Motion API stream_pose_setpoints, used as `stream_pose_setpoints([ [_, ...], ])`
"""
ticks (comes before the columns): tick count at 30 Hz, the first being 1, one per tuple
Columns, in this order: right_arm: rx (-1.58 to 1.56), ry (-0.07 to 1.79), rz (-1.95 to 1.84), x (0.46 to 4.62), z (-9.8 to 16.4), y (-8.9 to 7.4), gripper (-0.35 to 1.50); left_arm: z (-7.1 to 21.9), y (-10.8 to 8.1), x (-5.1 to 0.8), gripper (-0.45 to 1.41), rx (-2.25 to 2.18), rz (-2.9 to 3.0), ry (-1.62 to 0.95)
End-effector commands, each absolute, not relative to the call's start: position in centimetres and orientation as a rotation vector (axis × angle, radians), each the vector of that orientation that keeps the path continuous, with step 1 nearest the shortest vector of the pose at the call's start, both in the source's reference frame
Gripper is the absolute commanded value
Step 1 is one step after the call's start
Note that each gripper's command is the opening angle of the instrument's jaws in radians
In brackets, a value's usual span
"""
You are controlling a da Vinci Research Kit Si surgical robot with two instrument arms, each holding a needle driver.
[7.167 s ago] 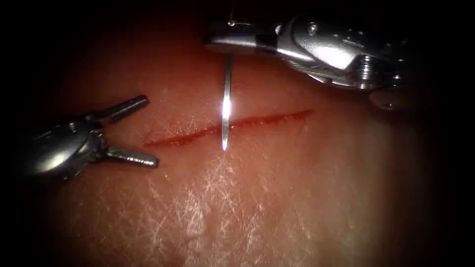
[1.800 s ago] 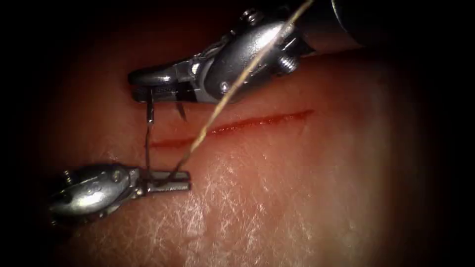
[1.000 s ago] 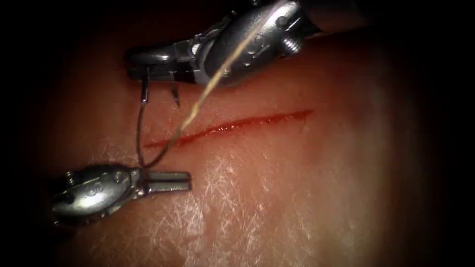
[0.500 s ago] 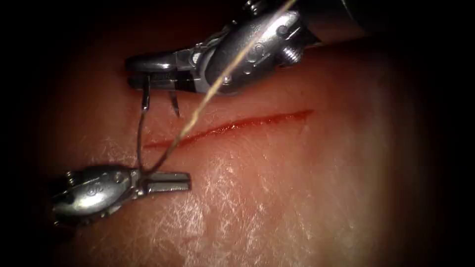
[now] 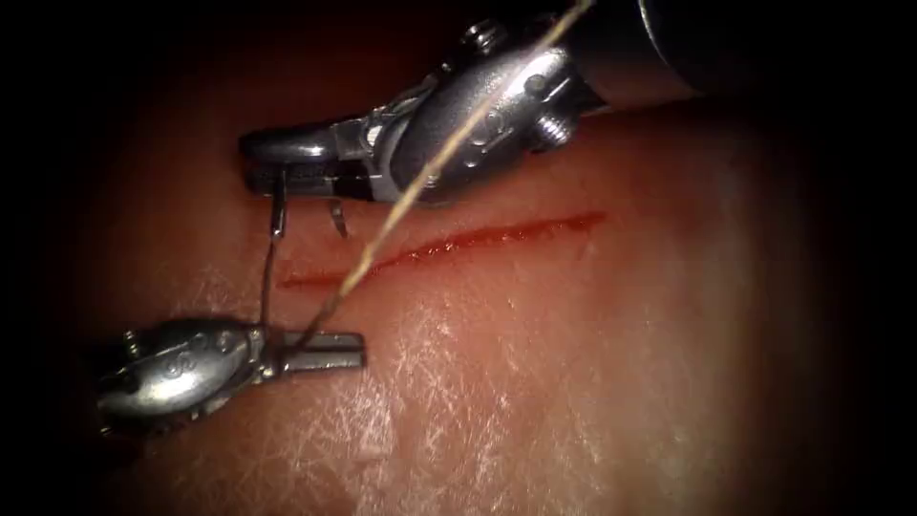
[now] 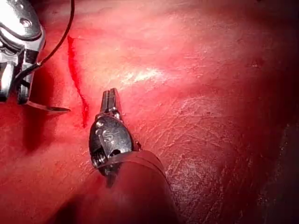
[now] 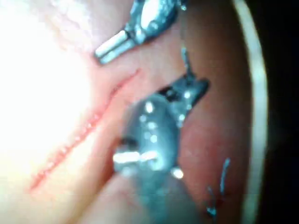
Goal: Wound Closure
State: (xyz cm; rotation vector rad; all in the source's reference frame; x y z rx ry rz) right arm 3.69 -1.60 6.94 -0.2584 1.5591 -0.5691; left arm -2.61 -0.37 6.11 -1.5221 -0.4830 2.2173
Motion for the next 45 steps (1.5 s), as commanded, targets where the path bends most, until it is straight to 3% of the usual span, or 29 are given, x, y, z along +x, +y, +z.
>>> stream_pose_setpoints([
  [1,-0.254,1.56,-0.576,3.73,7.01,-1.64,-0.35,6.19,-0.41,-2.66,-0.01,-1.521,2.219,-0.487],
  [45,-0.238,1.547,-0.594,3.65,7.17,-1.78,-0.35,6.84,-0.57,-2.53,0.02,-1.394,2.231,-0.515],
])
